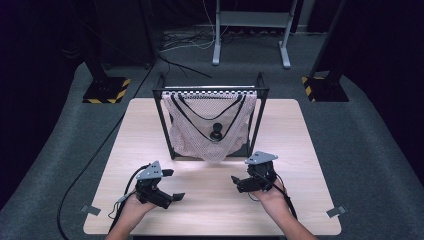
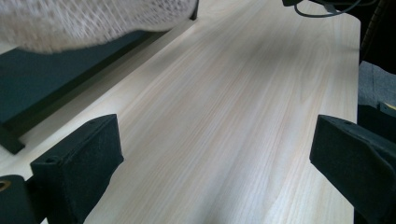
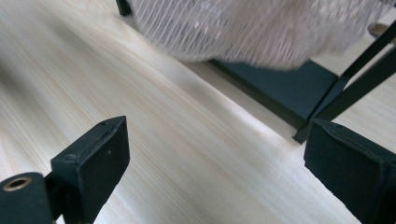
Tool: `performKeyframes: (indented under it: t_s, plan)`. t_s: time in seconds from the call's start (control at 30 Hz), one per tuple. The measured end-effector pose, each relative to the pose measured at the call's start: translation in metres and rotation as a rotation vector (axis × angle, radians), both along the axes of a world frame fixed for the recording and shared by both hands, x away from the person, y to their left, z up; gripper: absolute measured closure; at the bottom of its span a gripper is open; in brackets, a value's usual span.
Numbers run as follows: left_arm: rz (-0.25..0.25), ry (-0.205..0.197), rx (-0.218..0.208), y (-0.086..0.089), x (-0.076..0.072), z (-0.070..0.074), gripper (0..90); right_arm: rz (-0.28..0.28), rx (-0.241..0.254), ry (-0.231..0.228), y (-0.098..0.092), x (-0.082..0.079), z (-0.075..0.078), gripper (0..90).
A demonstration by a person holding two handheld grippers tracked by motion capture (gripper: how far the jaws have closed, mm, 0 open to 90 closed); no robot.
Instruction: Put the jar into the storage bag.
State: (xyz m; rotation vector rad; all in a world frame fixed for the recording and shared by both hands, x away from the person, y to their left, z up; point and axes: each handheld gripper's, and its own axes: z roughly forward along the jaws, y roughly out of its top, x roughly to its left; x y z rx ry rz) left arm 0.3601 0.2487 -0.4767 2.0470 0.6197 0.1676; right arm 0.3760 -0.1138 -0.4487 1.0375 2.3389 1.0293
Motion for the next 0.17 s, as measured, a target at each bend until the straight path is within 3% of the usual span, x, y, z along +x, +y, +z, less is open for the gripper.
performKeyframes:
  t_s: [0.17]
  plan:
    - [0.030,0.019,-0.008,0.007,0.000,-0.012,2.3,-0.025,-0.034,0.034,-0.004,0.001,-0.022,5.8]
